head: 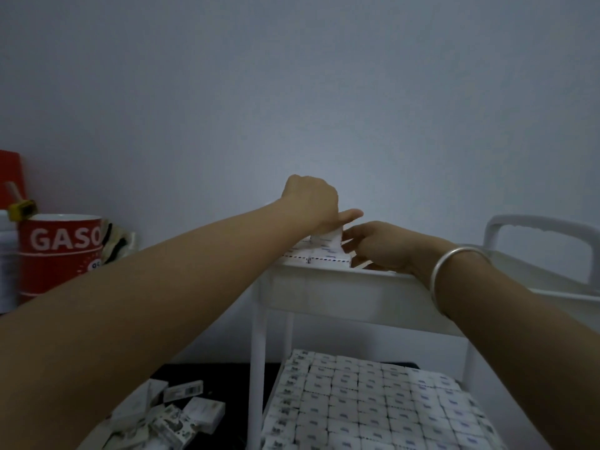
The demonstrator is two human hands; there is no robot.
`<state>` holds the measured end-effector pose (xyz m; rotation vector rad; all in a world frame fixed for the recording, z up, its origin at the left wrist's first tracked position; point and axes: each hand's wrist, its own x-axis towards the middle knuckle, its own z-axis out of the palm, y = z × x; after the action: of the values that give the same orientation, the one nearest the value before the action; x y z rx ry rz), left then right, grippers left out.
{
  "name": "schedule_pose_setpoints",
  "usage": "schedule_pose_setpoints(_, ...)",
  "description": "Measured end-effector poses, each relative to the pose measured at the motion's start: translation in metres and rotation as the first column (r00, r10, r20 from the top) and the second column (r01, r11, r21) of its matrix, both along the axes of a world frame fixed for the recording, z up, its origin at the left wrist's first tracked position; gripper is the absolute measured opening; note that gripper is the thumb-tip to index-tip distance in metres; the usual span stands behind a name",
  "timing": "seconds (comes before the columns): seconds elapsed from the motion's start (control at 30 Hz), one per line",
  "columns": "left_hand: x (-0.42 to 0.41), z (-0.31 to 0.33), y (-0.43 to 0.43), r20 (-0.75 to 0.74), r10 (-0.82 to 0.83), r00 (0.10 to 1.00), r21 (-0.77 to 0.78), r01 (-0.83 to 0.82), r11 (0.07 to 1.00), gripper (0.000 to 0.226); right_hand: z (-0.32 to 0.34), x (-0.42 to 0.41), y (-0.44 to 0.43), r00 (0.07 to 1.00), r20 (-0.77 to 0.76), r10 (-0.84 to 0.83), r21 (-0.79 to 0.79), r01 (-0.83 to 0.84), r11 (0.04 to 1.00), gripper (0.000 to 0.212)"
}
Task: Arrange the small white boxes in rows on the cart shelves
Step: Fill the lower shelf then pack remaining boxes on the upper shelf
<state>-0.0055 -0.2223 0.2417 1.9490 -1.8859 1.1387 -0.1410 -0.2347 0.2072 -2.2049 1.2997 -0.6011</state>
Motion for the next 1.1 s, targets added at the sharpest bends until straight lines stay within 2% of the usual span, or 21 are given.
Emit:
schedule_pose_setpoints(0.07, 0.006, -0.004, 0.008, -0.090, -0.065, 0.994, -0.035, 0.062, 0.997, 0.065, 0.002, 0.002, 0.006, 0.982, -0.187, 0.013, -0.068, -0.026, 0.997, 0.041)
schedule_pose_setpoints(0.17, 0.015, -0.009, 0.026, -0.093, -0.161, 0.982, -0.138, 0.148, 0.979, 0.044, 0.004, 0.005, 0.015, 0.858, -0.512, -0.039, -0.190, -0.068, 0.979, 0.039)
schedule_pose_setpoints(0.23, 0.019, -0.008, 0.043, -0.157, -0.246, 0.957, -0.213, 0.210, 0.954, 0.026, 0.003, 0.007, 0.016, 0.817, -0.574, -0.057, -0.196, -0.069, 0.978, 0.038)
schedule_pose_setpoints(0.33, 0.026, -0.010, 0.077, -0.361, -0.363, 0.859, -0.252, 0.285, 0.925, 0.021, 0.002, 0.010, 0.019, 0.788, -0.610, -0.081, -0.204, -0.057, 0.977, 0.038)
schedule_pose_setpoints(0.4, 0.033, -0.018, 0.103, -0.440, -0.419, 0.794, -0.254, 0.338, 0.906, 0.018, 0.001, 0.009, 0.019, 0.832, -0.544, -0.111, -0.260, -0.041, 0.965, 0.038)
schedule_pose_setpoints(0.47, 0.043, -0.030, 0.132, -0.502, -0.480, 0.720, -0.273, 0.394, 0.877, 0.017, 0.001, 0.005, 0.019, 0.933, -0.333, -0.137, -0.320, 0.025, 0.947, 0.042)
schedule_pose_setpoints(0.53, 0.054, -0.047, 0.162, -0.548, -0.532, 0.645, -0.303, 0.439, 0.846, 0.017, 0.001, 0.001, 0.022, 0.985, -0.111, -0.136, -0.406, 0.080, 0.910, 0.043)
schedule_pose_setpoints(0.6, 0.066, -0.069, 0.190, -0.593, -0.548, 0.591, -0.311, 0.459, 0.832, 0.016, 0.000, -0.001, 0.031, 0.990, 0.025, -0.136, -0.540, 0.127, 0.832, 0.045)
schedule_pose_setpoints(0.67, 0.079, -0.094, 0.211, -0.652, -0.524, 0.547, -0.284, 0.465, 0.839, 0.016, 0.000, 0.003, 0.050, 0.977, 0.189, -0.095, -0.675, 0.200, 0.710, 0.041)
schedule_pose_setpoints(0.73, 0.097, -0.122, 0.226, -0.707, -0.452, 0.544, -0.215, 0.445, 0.870, 0.015, -0.008, 0.018, 0.082, 0.960, 0.274, 0.061, -0.757, 0.176, 0.629, 0.037)
schedule_pose_setpoints(0.77, 0.107, -0.137, 0.232, -0.729, -0.403, 0.553, -0.167, 0.427, 0.889, 0.016, -0.014, 0.028, 0.101, 0.952, 0.257, 0.163, -0.774, 0.102, 0.624, 0.036)
schedule_pose_setpoints(0.83, 0.128, -0.170, 0.242, -0.772, -0.290, 0.566, -0.061, 0.389, 0.919, 0.019, -0.037, 0.046, 0.139, 0.926, 0.138, 0.351, -0.751, -0.134, 0.647, 0.035)
schedule_pose_setpoints(0.93, 0.156, -0.221, 0.259, -0.793, -0.154, 0.590, 0.054, 0.320, 0.946, 0.024, -0.091, 0.073, 0.175, 0.867, -0.151, 0.475, -0.582, -0.466, 0.666, 0.027)
schedule_pose_setpoints(1.0, 0.169, -0.251, 0.274, -0.767, -0.087, 0.635, 0.074, 0.222, 0.972, 0.024, -0.135, 0.094, 0.184, 0.820, -0.289, 0.494, -0.452, -0.572, 0.685, 0.024)
schedule_pose_setpoints(1.1, 0.187, -0.281, 0.290, -0.709, 0.027, 0.705, 0.089, 0.052, 0.995, 0.013, -0.199, 0.130, 0.184, 0.795, -0.388, 0.466, -0.324, -0.591, 0.739, 0.025)
